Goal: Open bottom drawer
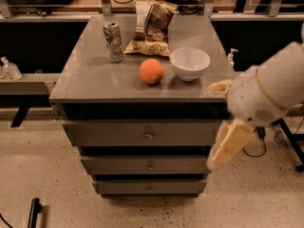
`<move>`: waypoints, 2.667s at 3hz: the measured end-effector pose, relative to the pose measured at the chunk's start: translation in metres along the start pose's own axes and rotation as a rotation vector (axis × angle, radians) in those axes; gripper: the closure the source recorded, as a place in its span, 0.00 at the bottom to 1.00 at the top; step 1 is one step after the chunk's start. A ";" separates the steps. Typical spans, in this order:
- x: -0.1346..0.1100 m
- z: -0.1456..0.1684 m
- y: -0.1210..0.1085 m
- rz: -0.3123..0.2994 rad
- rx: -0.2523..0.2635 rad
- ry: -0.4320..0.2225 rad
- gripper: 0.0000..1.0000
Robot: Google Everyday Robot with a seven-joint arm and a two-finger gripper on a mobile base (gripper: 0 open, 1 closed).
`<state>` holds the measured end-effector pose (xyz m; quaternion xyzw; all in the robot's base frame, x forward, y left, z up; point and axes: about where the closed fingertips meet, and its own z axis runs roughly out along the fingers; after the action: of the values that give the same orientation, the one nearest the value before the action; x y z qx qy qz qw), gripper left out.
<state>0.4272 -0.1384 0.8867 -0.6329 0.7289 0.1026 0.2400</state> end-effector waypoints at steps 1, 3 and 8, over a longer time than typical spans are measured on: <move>-0.007 0.067 0.043 -0.009 -0.049 -0.194 0.00; 0.007 0.073 0.048 -0.104 -0.013 -0.200 0.00; 0.161 0.148 0.052 -0.222 -0.137 -0.157 0.00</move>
Offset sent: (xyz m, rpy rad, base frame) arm -0.0128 0.0483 -0.0173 -0.1180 0.0011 0.1478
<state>0.3959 -0.2025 0.6738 -0.7146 0.6247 0.1741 0.2625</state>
